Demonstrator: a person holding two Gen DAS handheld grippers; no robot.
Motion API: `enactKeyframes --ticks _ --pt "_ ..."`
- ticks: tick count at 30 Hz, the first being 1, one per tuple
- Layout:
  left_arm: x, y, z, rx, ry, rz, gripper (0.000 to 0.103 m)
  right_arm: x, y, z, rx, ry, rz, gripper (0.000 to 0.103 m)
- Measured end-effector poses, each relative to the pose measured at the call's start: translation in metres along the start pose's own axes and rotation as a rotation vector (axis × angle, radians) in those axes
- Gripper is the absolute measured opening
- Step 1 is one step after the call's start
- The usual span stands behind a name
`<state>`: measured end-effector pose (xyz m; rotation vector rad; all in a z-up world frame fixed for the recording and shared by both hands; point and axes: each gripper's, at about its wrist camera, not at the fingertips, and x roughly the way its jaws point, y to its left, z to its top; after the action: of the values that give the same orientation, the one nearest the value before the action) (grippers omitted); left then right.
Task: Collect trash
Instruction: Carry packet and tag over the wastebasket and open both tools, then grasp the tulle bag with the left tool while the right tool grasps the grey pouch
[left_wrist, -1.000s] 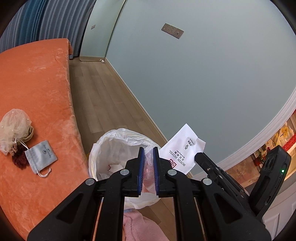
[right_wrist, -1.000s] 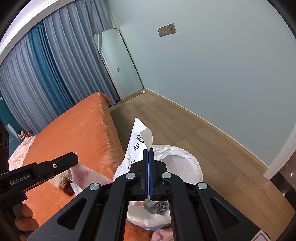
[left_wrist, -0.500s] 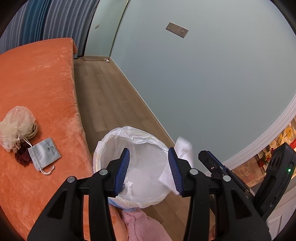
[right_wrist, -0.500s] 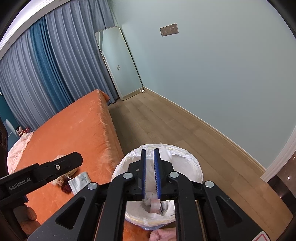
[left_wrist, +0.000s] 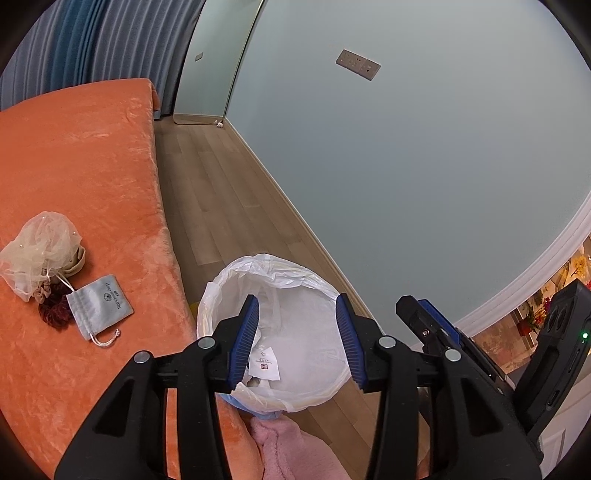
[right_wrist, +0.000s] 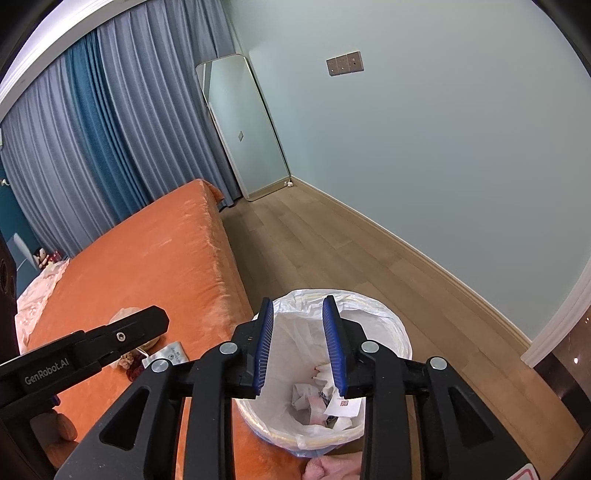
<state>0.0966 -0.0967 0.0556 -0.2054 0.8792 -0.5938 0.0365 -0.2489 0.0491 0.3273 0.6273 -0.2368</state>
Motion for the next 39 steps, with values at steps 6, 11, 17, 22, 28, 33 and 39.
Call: enactKeyframes --ticks 6,11,17,22,28,33,39 --pt "-0.005 0.005 0.0 -0.006 -0.006 0.006 0.041 0.0 0.005 -0.002 -0.01 0.006 0.005 0.03" --pt "-0.01 0.012 -0.002 -0.014 -0.008 0.015 0.041 -0.001 0.014 -0.004 -0.02 0.011 0.015 0.034" --pt "-0.017 0.025 -0.004 -0.035 -0.017 0.036 0.05 0.002 0.03 -0.01 -0.051 0.026 0.03 0.036" --pt "-0.023 0.038 -0.003 -0.063 -0.021 0.048 0.053 0.002 0.042 -0.012 -0.066 0.028 0.041 0.045" --pt "-0.031 0.053 -0.004 -0.089 -0.034 0.062 0.056 0.003 0.056 -0.015 -0.088 0.037 0.054 0.05" --pt "-0.037 0.071 -0.006 -0.117 -0.044 0.079 0.059 0.005 0.072 -0.023 -0.108 0.051 0.068 0.052" --pt "-0.046 0.099 -0.01 -0.143 -0.061 0.13 0.065 0.015 0.096 -0.035 -0.149 0.085 0.088 0.053"
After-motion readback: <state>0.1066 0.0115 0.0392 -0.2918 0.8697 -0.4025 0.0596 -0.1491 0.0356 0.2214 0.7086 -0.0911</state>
